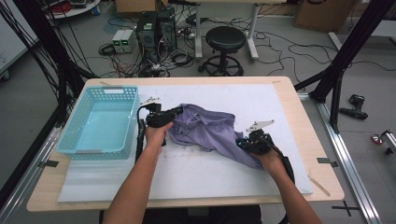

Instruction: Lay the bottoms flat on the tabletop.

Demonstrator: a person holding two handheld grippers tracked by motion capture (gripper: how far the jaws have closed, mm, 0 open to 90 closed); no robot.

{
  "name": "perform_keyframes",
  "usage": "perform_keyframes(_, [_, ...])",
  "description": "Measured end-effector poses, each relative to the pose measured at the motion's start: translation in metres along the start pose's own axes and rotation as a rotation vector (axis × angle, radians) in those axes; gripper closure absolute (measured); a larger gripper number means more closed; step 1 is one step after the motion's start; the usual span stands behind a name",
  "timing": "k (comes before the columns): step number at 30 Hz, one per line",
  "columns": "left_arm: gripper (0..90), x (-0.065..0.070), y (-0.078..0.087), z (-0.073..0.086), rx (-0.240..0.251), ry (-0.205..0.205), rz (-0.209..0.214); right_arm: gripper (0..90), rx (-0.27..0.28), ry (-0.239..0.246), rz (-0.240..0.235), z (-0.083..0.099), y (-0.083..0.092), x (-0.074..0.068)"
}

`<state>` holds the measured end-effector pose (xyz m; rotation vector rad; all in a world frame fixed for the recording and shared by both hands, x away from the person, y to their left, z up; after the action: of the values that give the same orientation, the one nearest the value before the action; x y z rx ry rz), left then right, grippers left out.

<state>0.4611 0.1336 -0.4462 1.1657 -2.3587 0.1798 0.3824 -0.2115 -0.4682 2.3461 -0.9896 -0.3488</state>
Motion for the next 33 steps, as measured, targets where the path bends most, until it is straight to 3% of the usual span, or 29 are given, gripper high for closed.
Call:
perform_keyframes(2, [82.4,-0.005,-0.001,-0.002,0.018,0.02,-0.019,89.3,-0.03,0.001,-0.015,0.002,0.008,-0.002])
perform_keyframes(5, [82.2,-0.005,-0.006,0.0,0.015,0.014,-0.014,89.2,-0.048,0.0,0.0,0.006,0.022,0.0])
perform_keyframes(7, [79.4,-0.004,-0.01,0.004,0.017,0.007,-0.006,88.5,-0.03,-0.017,-0.004,0.006,0.028,0.003])
perform_keyframes(8, [71.3,-0.003,-0.011,0.005,0.019,0.006,-0.008,83.6,-0.021,-0.033,0.002,0.005,0.03,0.006])
perform_keyframes(11, [61.4,-0.002,-0.008,0.0,0.05,-0.027,-0.012,55.9,0.042,-0.093,0.027,-0.005,0.031,0.017])
perform_keyframes(12, [59.8,-0.003,-0.006,-0.003,0.065,-0.032,-0.015,54.0,0.064,-0.106,0.027,-0.008,0.031,0.019])
perform_keyframes(14, [57.0,-0.004,0.0,-0.008,0.076,-0.039,-0.014,45.5,0.115,-0.105,0.029,-0.018,0.028,0.023])
perform_keyframes(16, [55.6,-0.004,0.005,-0.012,0.074,-0.052,-0.01,43.3,0.132,-0.1,0.029,-0.027,0.019,0.024])
perform_keyframes(18, [55.5,-0.002,0.009,-0.015,0.074,-0.061,0.008,42.3,0.122,-0.1,0.027,-0.034,0.006,0.026])
perform_keyframes(21, [55.3,0.002,0.014,-0.017,0.059,-0.09,0.034,41.4,0.066,-0.089,0.018,-0.041,-0.017,0.025])
perform_keyframes(23, [54.3,0.004,0.016,-0.017,0.046,-0.099,0.047,46.4,0.05,-0.08,0.0,-0.043,-0.032,0.021])
perform_keyframes(27, [53.7,0.007,0.023,-0.016,0.029,-0.128,0.076,82.2,-0.004,-0.05,-0.042,-0.04,-0.047,0.02])
perform_keyframes(30, [53.7,0.006,0.027,-0.012,0.007,-0.151,0.091,88.1,0.082,-0.122,-0.081,-0.044,-0.039,0.029])
perform_keyframes(33, [53.9,0.006,0.028,-0.006,-0.014,-0.157,0.1,88.5,0.11,-0.135,-0.004,-0.049,-0.031,0.044])
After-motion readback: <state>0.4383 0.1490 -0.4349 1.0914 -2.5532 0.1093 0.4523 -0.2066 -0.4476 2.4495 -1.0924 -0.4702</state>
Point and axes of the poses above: each handheld gripper's, and its own axes: y roughly backward along the jaws, z roughly out of its underside, x roughly to its right, the point moved 3 cm from there along -y, roughly forward along the jaws, and after that the axes turned 12 degrees about x, right-handed, at the moved point
